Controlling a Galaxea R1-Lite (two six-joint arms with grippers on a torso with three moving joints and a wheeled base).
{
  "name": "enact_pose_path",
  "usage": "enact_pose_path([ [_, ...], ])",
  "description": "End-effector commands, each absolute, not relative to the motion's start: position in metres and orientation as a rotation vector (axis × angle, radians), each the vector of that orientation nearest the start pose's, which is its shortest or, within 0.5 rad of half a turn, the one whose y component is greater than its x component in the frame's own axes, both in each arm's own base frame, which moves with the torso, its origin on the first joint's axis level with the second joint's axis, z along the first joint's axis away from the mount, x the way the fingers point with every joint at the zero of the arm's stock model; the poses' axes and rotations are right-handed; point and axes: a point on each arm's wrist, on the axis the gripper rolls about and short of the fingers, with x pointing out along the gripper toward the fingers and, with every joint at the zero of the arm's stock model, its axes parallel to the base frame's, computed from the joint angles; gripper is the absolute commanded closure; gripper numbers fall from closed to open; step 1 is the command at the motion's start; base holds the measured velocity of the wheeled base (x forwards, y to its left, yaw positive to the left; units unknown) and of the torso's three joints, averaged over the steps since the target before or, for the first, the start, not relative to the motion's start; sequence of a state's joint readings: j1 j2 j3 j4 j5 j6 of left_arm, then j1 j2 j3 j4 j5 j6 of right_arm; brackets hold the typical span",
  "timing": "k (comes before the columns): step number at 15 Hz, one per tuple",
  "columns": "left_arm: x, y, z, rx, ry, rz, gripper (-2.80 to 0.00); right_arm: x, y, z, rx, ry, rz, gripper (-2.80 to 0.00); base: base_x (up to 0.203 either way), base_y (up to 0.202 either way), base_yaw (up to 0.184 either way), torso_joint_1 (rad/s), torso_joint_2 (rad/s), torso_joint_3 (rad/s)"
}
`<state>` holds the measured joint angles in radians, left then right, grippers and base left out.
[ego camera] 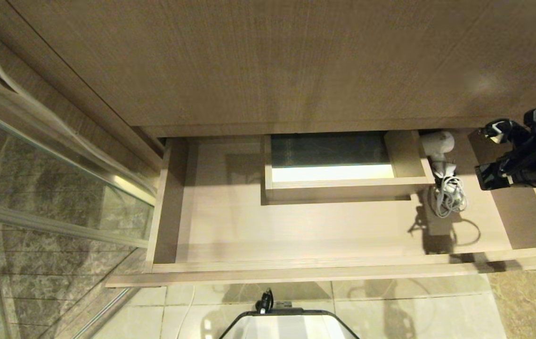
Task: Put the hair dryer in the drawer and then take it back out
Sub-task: Take the hairdryer out
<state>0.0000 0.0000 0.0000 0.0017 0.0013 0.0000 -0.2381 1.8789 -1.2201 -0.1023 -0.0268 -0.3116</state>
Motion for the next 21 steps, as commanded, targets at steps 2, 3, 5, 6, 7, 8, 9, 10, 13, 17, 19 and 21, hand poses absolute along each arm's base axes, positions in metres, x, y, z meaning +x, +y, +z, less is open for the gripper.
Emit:
enact_pose_path([
  [2,-0.023,0.000,0.075,0.000,0.001,0.002,0.00,0.372,-0.092,0.175,-0.220,0.591,-0.178,0.00,0.000,0.000,0.000,0.000,0.00,0.000],
  [3,-0.023,0.000,0.075,0.000,0.002,0.002,0.00,0.378,-0.094,0.172,-0.213,0.588,-0.182,0.00,0.000,0.000,0.000,0.000,0.00,0.000],
  [5,-0.023,0.000,0.075,0.000,0.002,0.002,0.00,0.387,-0.097,0.169,-0.210,0.584,-0.185,0.00,0.000,0.000,0.000,0.000,0.00,0.000],
  [6,-0.023,0.000,0.075,0.000,0.002,0.002,0.00,0.391,-0.099,0.171,-0.214,0.564,-0.186,0.00,0.000,0.000,0.000,0.000,0.00,0.000],
  [7,-0.023,0.000,0.075,0.000,0.001,0.002,0.00,0.396,-0.099,0.172,-0.221,0.539,-0.187,0.00,0.000,0.000,0.000,0.000,0.00,0.000],
  [8,-0.023,0.000,0.075,0.000,0.003,0.002,0.00,0.398,-0.100,0.172,-0.224,0.533,-0.188,0.00,0.000,0.000,0.000,0.000,0.00,0.000],
  [9,-0.023,0.000,0.075,0.000,0.002,0.002,0.00,0.399,-0.100,0.171,-0.227,0.532,-0.185,-1.42,0.000,0.000,0.000,0.000,0.00,0.000],
  [10,-0.023,0.000,0.075,0.000,0.003,0.002,0.00,0.399,-0.100,0.172,-0.228,0.530,-0.185,-2.80,0.000,0.000,0.000,0.000,0.00,0.000],
  [13,-0.023,0.000,0.075,0.000,0.001,0.002,0.00,0.402,-0.101,0.164,-0.228,0.549,-0.186,-2.80,0.000,0.000,0.000,0.000,0.00,0.000],
  [17,-0.023,0.000,0.075,0.000,0.002,0.002,0.00,0.410,-0.103,0.156,-0.211,0.557,-0.182,-2.80,0.000,0.000,0.000,0.000,0.00,0.000],
  [19,-0.023,0.000,0.075,0.000,0.001,0.002,0.00,0.416,-0.104,0.151,-0.197,0.560,-0.181,-2.80,0.000,0.000,0.000,0.000,0.00,0.000],
  [21,-0.023,0.000,0.075,0.000,0.001,0.001,0.00,0.423,-0.106,0.145,-0.168,0.559,-0.188,-2.80,0.000,0.000,0.000,0.000,0.00,0.000],
])
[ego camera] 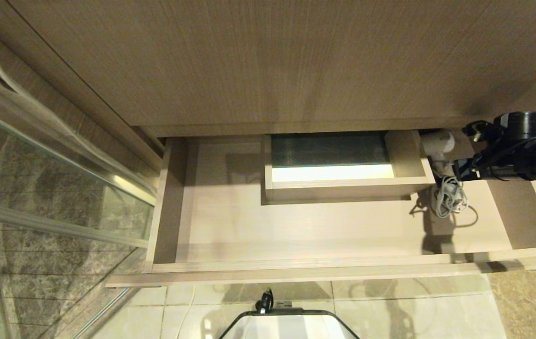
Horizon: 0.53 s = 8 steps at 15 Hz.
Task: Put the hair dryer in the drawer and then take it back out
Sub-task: Take the hairdryer out
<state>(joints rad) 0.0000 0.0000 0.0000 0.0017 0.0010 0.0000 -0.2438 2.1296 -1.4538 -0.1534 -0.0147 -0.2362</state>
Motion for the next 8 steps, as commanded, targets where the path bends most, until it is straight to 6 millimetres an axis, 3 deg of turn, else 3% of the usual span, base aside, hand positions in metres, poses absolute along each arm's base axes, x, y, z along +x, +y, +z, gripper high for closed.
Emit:
enact_pose_path([
  [1,-0.023,0.000,0.075,0.000,0.002,0.002,0.00,0.427,-0.107,0.141,-0.161,0.564,-0.189,-2.80,0.000,0.000,0.000,0.000,0.00,0.000],
  [8,-0.023,0.000,0.075,0.000,0.002,0.002,0.00,0.455,-0.112,0.120,-0.157,0.561,-0.185,-2.80,0.000,0.000,0.000,0.000,0.00,0.000],
])
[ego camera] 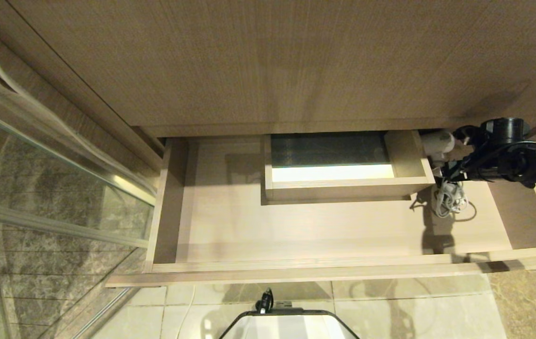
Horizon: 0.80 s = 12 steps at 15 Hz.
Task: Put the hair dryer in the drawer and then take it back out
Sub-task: Take the hairdryer out
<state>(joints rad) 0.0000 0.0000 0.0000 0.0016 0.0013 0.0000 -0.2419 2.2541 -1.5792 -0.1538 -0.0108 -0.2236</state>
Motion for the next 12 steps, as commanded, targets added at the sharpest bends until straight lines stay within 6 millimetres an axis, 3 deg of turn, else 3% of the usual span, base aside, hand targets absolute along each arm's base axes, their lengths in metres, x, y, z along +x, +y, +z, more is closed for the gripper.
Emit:
enact_pose_path([
  [1,-0.023,0.000,0.075,0.000,0.003,0.001,0.00,0.459,-0.113,0.118,-0.155,0.554,-0.176,-2.80,0.000,0.000,0.000,0.000,0.00,0.000],
  [12,-0.023,0.000,0.075,0.000,0.002,0.002,0.00,0.489,-0.125,0.093,-0.139,0.520,-0.114,-2.80,0.000,0.000,0.000,0.000,0.00,0.000],
])
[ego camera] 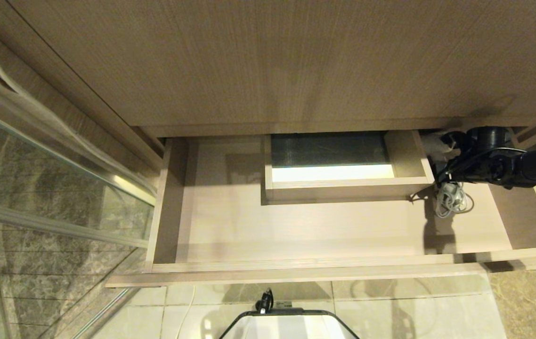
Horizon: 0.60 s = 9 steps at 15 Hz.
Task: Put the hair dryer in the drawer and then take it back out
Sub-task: Take the hairdryer out
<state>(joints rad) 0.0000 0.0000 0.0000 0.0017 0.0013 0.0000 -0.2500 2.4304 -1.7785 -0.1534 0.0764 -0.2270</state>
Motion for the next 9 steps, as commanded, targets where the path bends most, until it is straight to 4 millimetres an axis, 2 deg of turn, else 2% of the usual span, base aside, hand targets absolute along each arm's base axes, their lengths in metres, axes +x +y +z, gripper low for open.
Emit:
enact_pose_path([
  [1,-0.023,0.000,0.075,0.000,0.002,0.002,0.00,0.489,-0.126,0.090,-0.138,0.525,-0.116,-2.80,0.000,0.000,0.000,0.000,0.00,0.000],
  [6,-0.023,0.000,0.075,0.000,0.001,0.002,0.00,0.493,-0.133,0.081,-0.132,0.532,-0.125,-2.80,0.000,0.000,0.000,0.000,0.00,0.000],
  [7,-0.023,0.000,0.075,0.000,0.002,0.002,0.00,0.494,-0.133,0.079,-0.131,0.532,-0.124,-0.44,0.000,0.000,0.000,0.000,0.00,0.000],
  [8,-0.023,0.000,0.075,0.000,0.002,0.002,0.00,0.495,-0.133,0.079,-0.132,0.530,-0.119,0.00,0.000,0.000,0.000,0.000,0.00,0.000],
  [9,-0.023,0.000,0.075,0.000,0.002,0.002,0.00,0.495,-0.133,0.078,-0.135,0.532,-0.109,0.00,0.000,0.000,0.000,0.000,0.00,0.000],
])
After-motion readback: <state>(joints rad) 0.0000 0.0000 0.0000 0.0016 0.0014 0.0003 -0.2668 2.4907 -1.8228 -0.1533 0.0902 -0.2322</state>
